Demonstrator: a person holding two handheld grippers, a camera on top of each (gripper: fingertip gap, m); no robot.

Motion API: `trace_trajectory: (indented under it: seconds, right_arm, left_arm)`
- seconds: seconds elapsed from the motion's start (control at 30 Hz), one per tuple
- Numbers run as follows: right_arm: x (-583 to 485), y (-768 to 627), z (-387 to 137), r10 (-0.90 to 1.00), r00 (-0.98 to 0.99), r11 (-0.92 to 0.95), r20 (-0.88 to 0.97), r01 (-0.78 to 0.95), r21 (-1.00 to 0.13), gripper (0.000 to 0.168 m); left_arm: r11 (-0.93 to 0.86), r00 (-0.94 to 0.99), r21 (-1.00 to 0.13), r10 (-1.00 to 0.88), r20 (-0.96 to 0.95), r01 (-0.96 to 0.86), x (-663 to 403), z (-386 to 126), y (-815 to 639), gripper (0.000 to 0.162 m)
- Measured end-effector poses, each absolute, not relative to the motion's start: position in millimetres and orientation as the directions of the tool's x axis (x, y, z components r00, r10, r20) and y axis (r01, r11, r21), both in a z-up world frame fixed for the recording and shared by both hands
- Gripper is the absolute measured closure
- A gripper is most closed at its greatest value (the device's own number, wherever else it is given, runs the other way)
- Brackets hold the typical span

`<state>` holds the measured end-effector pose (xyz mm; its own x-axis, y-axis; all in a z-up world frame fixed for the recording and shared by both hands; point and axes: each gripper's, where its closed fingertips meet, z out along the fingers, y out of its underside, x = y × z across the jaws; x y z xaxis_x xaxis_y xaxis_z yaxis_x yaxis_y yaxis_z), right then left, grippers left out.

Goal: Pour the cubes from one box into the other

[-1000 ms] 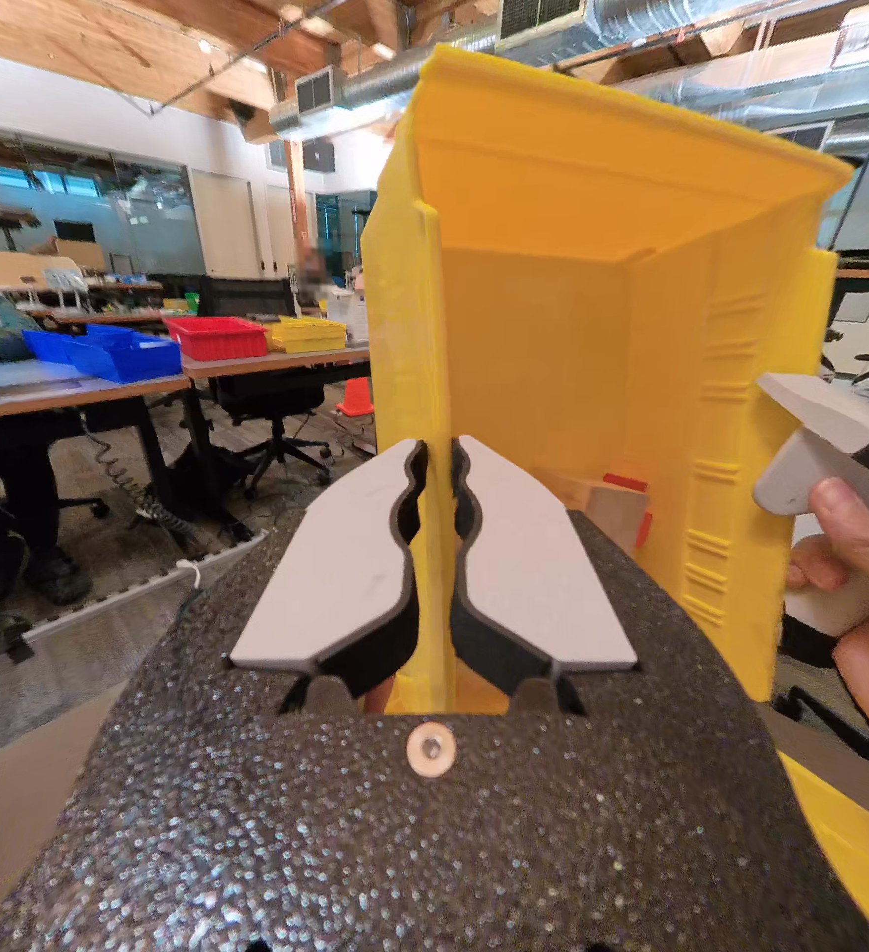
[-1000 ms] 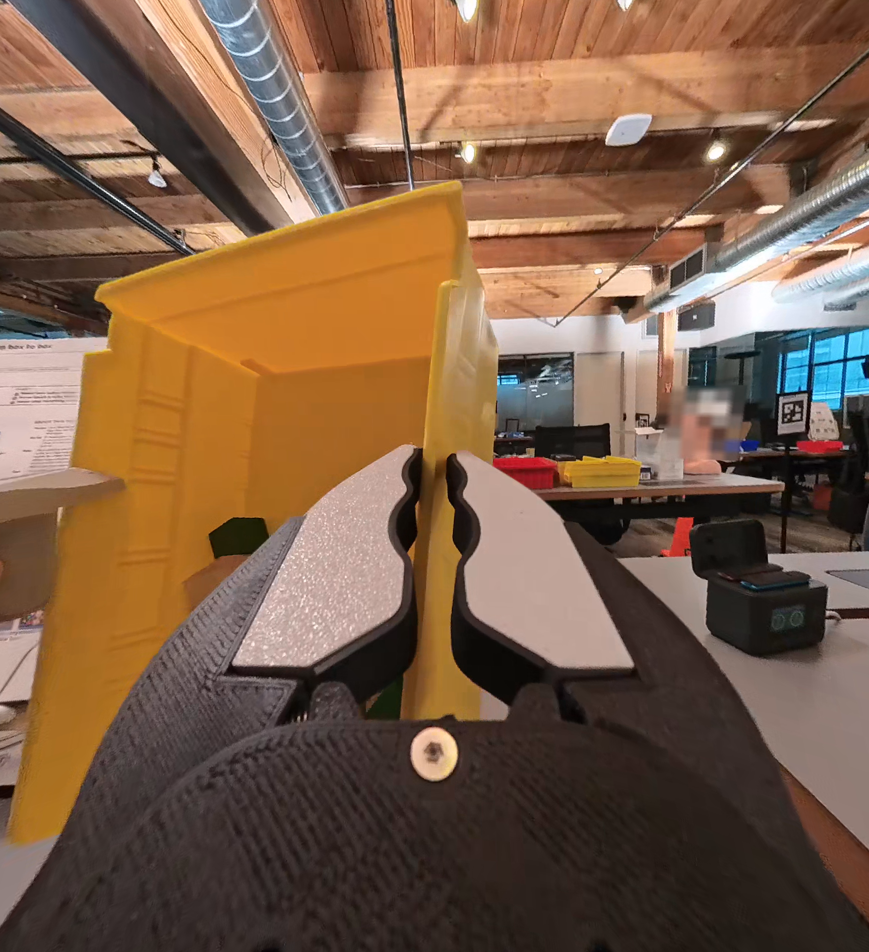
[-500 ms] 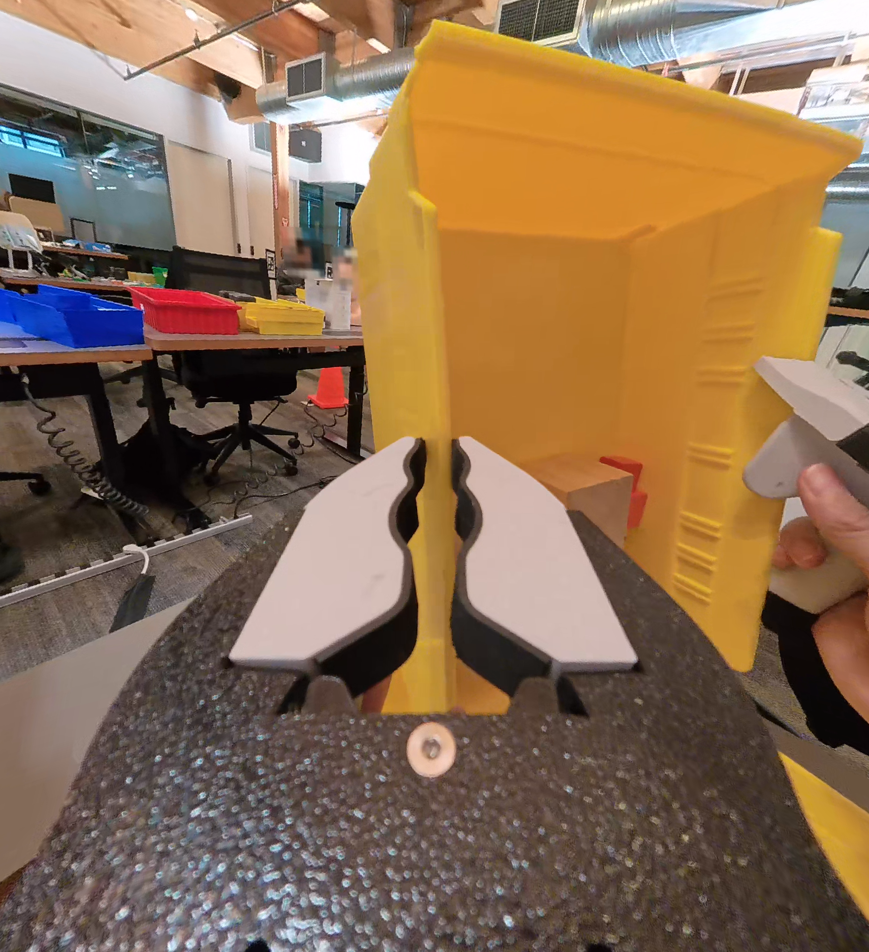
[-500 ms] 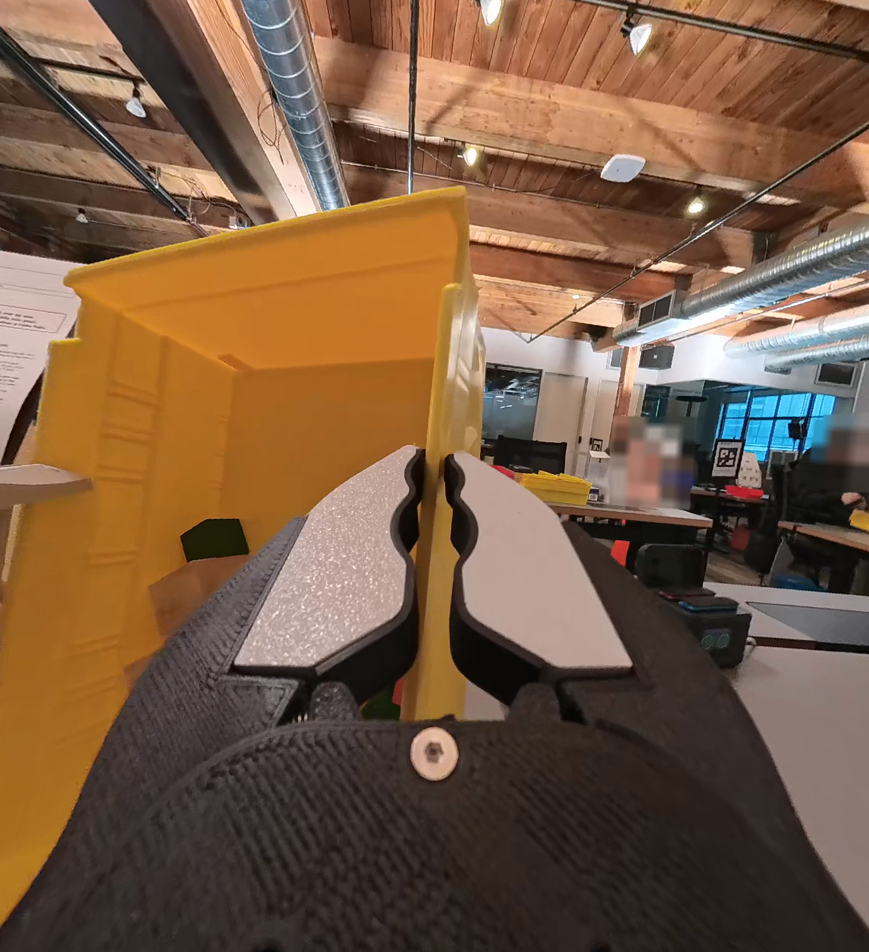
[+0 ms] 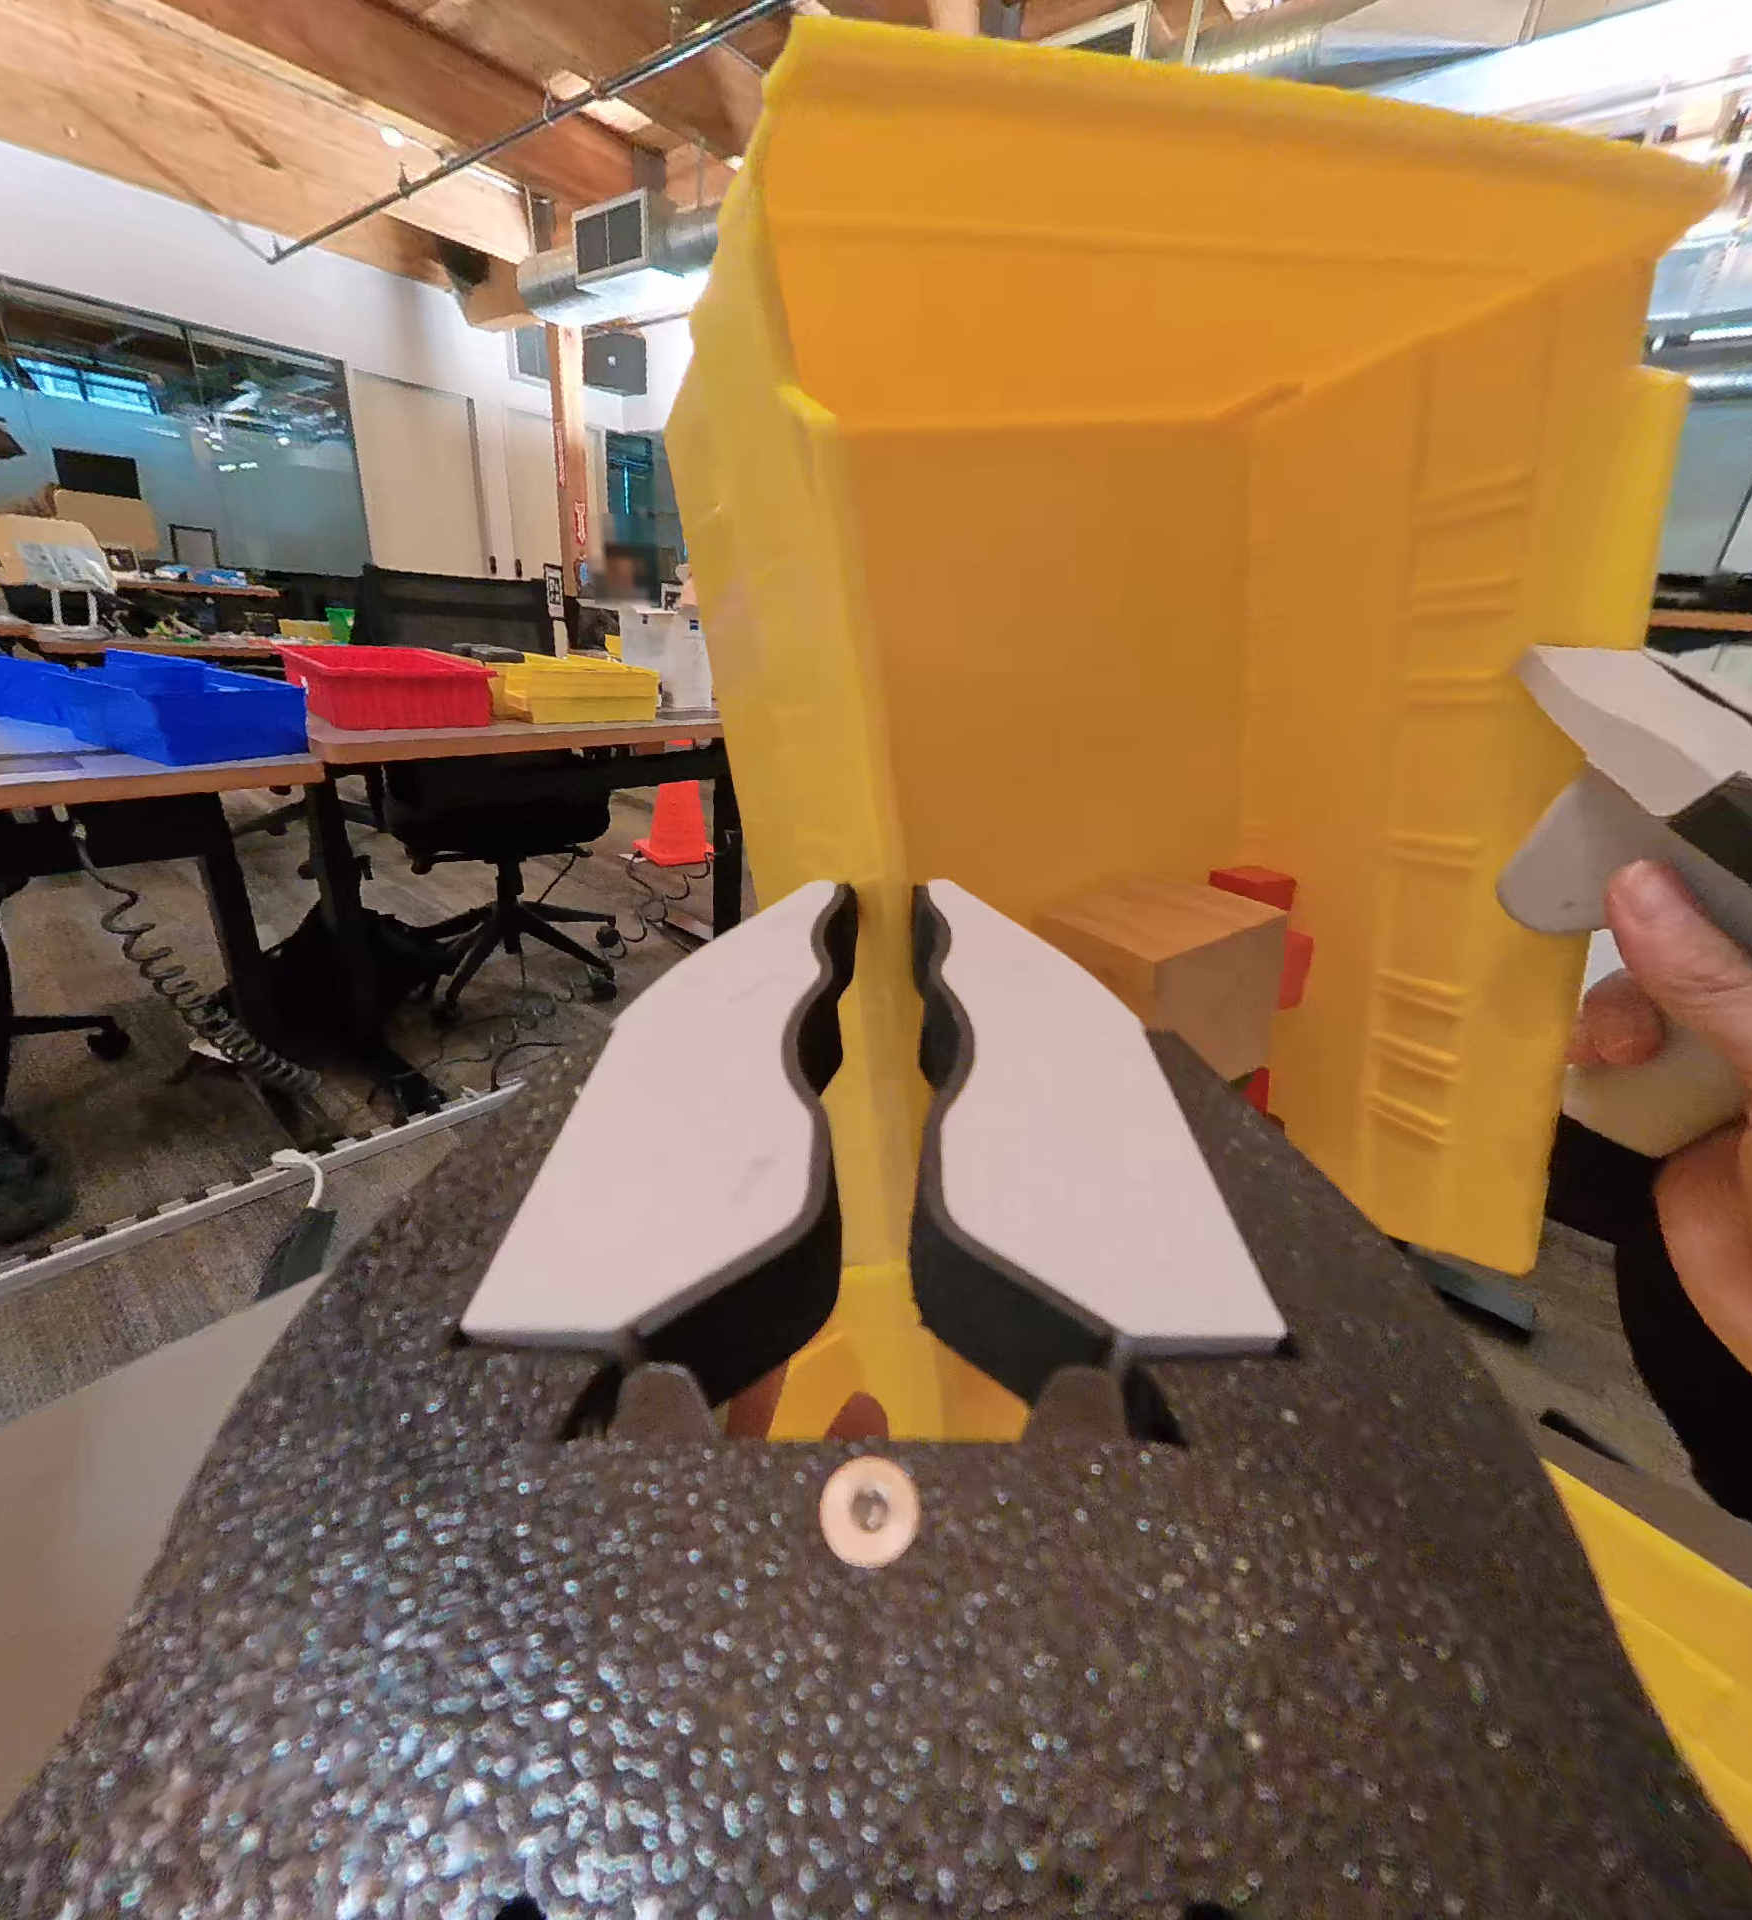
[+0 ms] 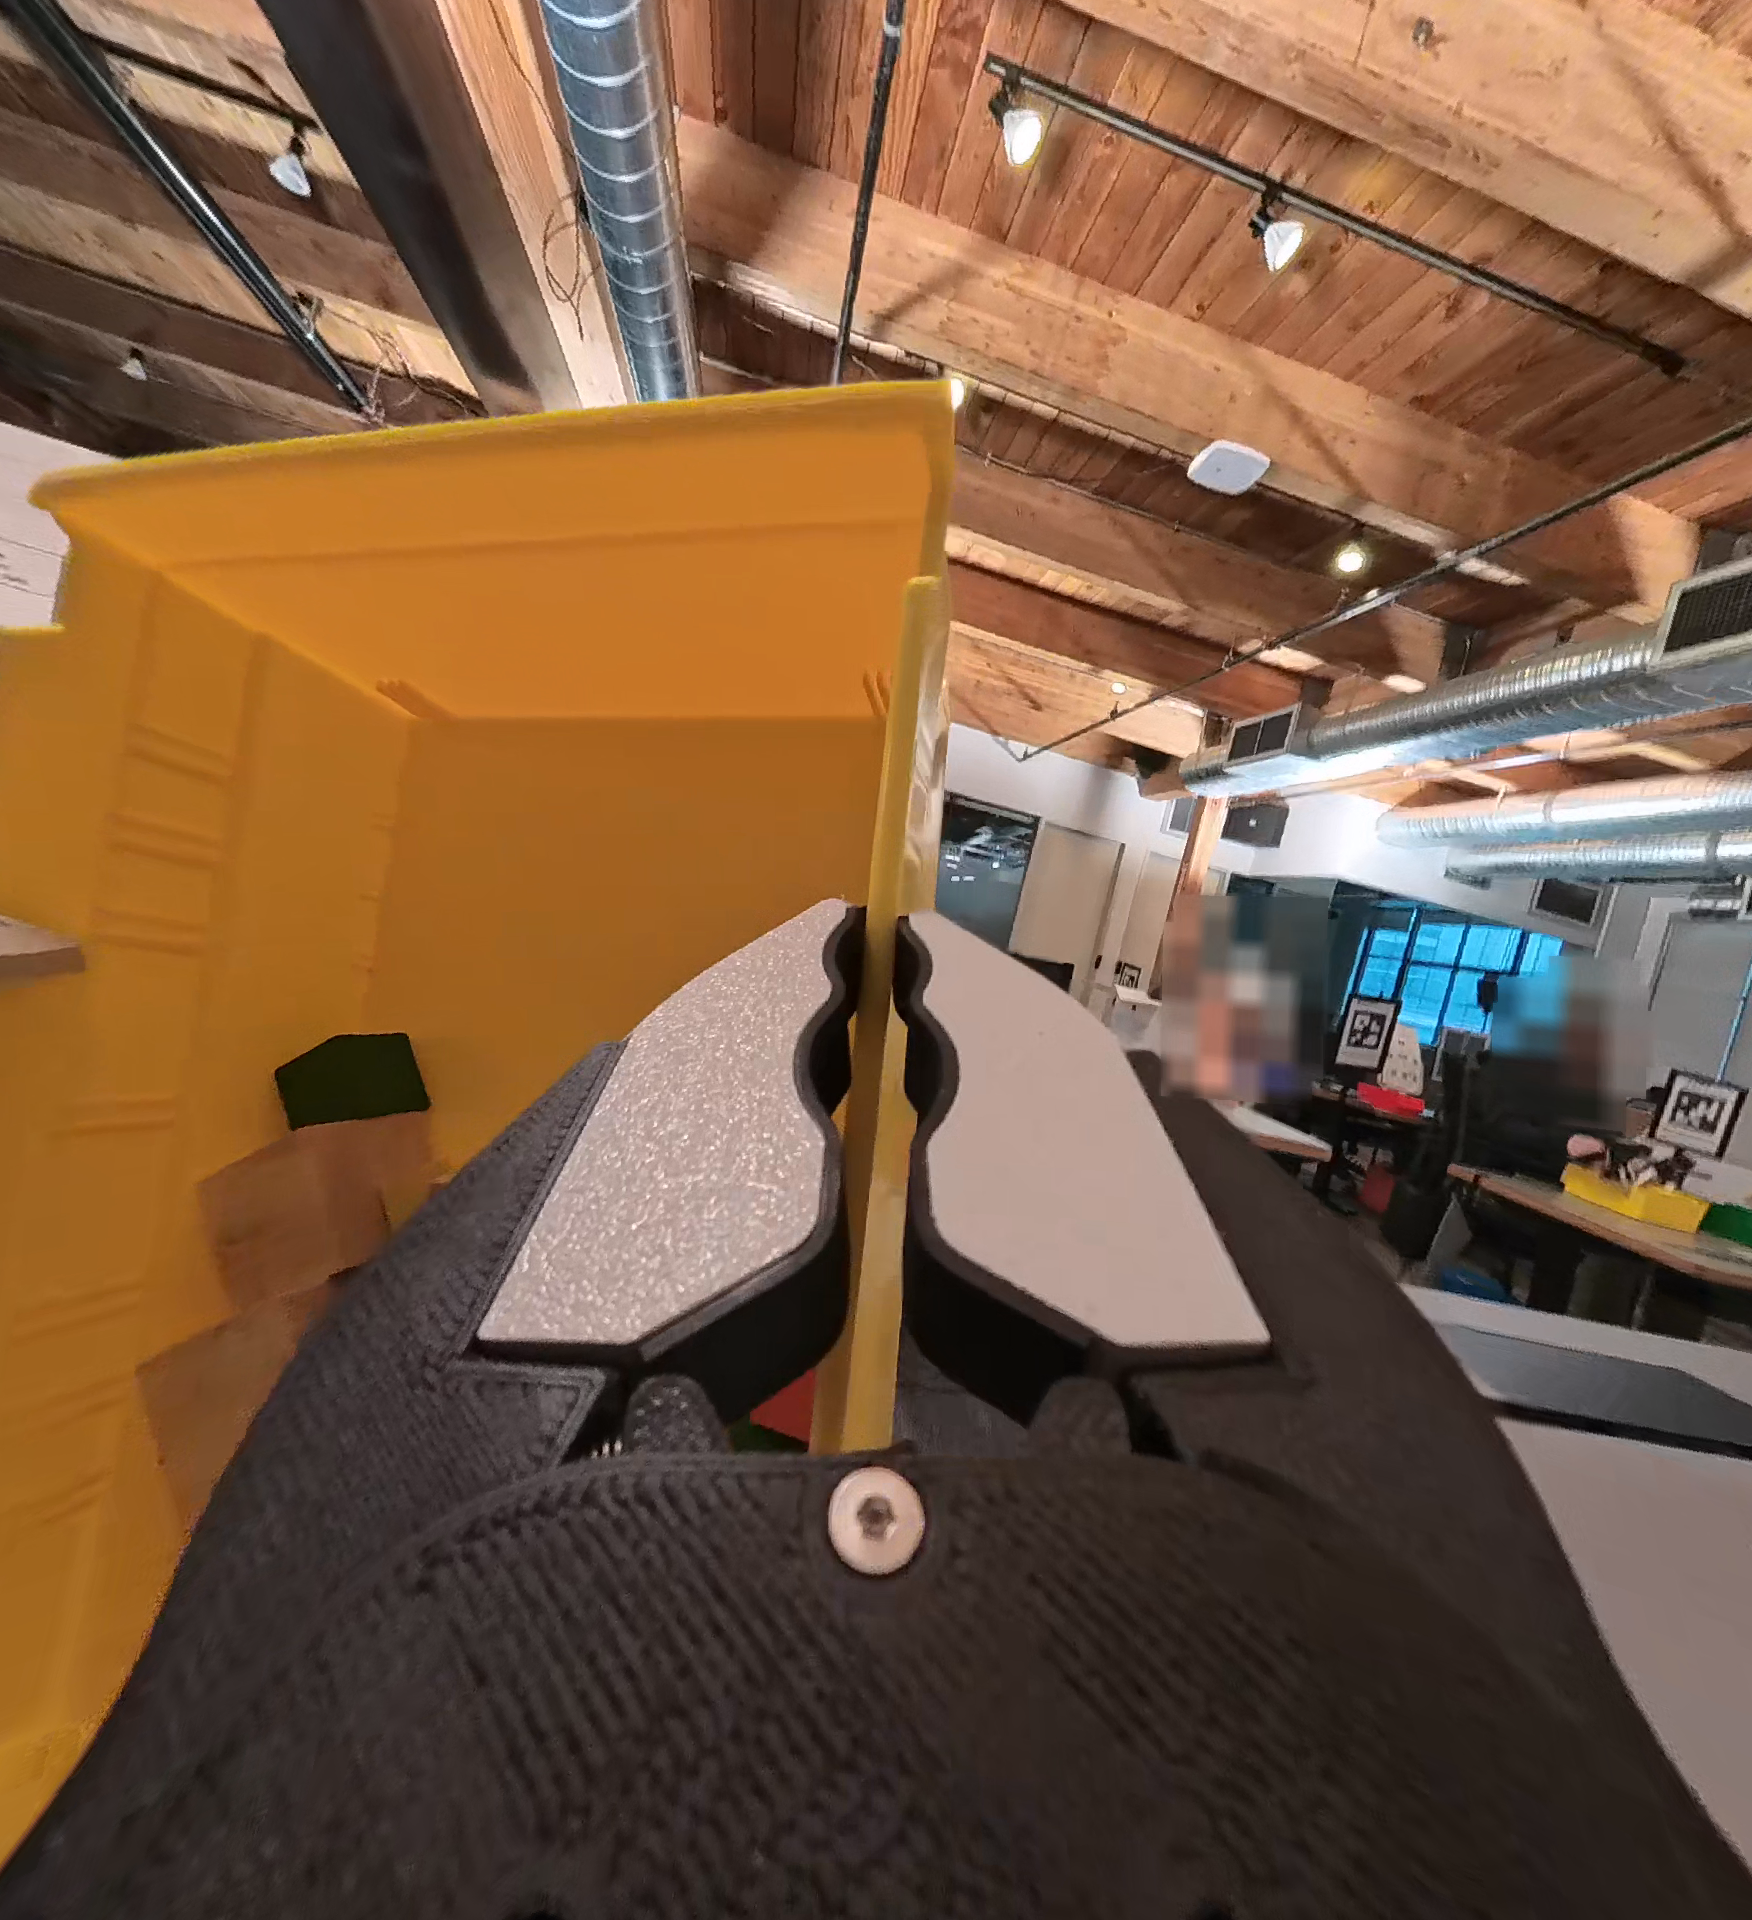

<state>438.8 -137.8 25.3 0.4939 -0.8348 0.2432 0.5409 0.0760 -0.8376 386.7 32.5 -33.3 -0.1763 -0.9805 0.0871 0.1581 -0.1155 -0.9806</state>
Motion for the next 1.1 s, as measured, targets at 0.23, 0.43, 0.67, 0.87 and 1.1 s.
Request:
trace_trajectory:
  seconds: [0.23,0.43,0.67,0.87,1.1]
  right_arm:
    - [438,-129,27,-0.831,0.474,0.051,0.291,0.586,-0.809,0.163]
    - [440,-122,23,-0.821,0.465,0.005,0.332,0.587,-0.81,0.164]
    - [439,-109,25,-0.783,0.422,-0.099,0.457,0.64,-0.762,0.164]
    - [433,-105,28,-0.782,0.403,-0.122,0.475,0.649,-0.751,0.164]
    - [425,-108,28,-0.81,0.401,-0.066,0.428,0.663,-0.745,0.164]
  left_arm:
    - [-0.111,-0.171,-0.982,-0.982,0.084,0.154,388,-40,40,0.153]
    - [-0.07,-0.163,-0.991,-0.985,0.051,0.113,389,-52,43,0.152]
    - [-0.039,-0.142,-0.998,-0.989,0.032,0.046,390,-73,47,0.152]
    - [-0.03,-0.132,-1.0,-0.991,0.028,0.008,390,-74,50,0.152]
    - [-0.047,-0.11,-0.997,-0.993,0.04,0.059,388,-65,55,0.154]
